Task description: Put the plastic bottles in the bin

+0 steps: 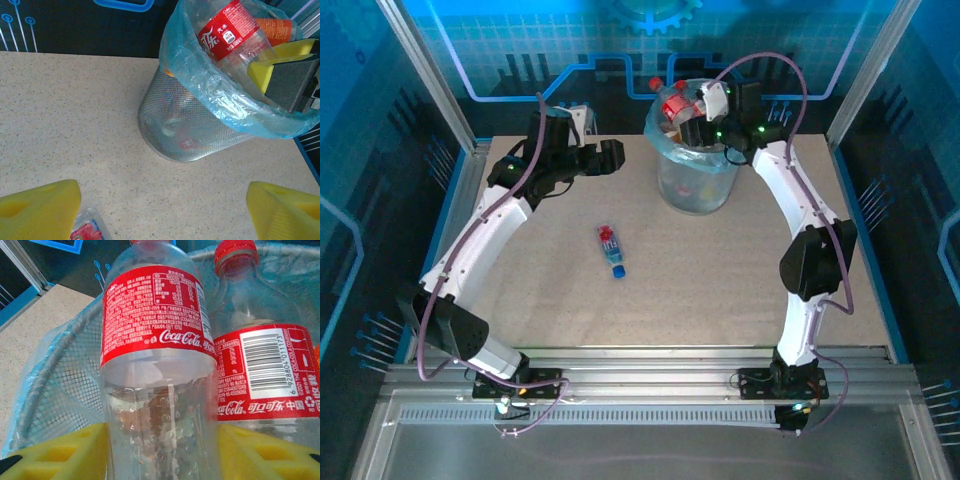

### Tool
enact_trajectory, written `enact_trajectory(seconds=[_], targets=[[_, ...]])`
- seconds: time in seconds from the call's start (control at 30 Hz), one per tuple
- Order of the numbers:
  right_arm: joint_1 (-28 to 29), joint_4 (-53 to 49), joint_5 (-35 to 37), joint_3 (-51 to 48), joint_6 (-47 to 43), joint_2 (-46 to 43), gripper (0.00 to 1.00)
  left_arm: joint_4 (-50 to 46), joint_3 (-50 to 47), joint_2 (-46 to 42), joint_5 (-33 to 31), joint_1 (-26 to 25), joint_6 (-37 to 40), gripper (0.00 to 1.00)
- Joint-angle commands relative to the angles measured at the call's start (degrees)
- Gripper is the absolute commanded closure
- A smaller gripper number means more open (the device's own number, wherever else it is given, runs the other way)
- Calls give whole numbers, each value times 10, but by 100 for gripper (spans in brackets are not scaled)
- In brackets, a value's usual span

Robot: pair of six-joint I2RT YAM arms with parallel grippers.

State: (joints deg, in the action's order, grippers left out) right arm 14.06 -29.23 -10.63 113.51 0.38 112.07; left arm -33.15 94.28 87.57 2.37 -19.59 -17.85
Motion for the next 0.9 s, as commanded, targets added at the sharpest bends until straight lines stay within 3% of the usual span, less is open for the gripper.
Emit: enact_trajectory(seconds=[0.0, 0.23, 0.63, 0.7, 0.87], targets=[[-9, -24, 4, -47, -18, 31, 44, 1, -4, -17, -7, 6, 2, 13], [-30, 41, -64, -91, -20, 16, 36, 5, -3, -8, -4, 7, -5, 12], [-27, -80, -43, 101, 30, -5, 17, 9, 10, -13, -3, 7, -12, 13], [-26, -86, -48, 116, 28, 1, 20, 9, 10, -12, -3, 7, -11, 13], [-22, -118, -49, 152, 23, 47, 44, 7, 13, -8, -1, 7, -11, 12]])
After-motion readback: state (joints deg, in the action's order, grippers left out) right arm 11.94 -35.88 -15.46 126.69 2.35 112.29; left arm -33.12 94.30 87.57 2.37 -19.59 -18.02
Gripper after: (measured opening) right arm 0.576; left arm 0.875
